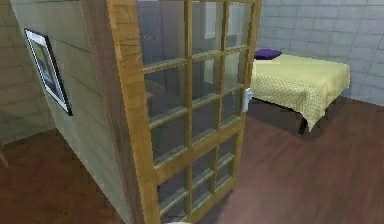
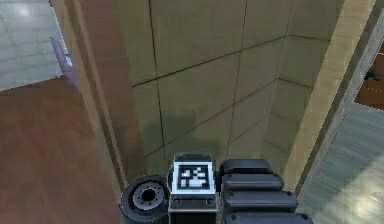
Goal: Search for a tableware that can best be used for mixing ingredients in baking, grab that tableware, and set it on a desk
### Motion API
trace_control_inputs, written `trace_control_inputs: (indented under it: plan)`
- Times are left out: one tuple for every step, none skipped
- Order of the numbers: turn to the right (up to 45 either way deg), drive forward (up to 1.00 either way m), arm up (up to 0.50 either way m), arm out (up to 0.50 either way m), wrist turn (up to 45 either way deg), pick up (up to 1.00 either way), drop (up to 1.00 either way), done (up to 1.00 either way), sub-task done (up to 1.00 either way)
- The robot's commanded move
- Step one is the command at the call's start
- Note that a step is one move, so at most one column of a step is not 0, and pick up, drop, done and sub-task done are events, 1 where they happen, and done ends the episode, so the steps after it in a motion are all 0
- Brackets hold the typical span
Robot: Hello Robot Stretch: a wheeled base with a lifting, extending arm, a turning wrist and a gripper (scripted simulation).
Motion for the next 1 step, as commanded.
trace_control_inputs:
  plan:
    - [0.0, 0.25, 0.0, 0.0, 0.0, 0.0, 0.0, 0.0, 0.0]
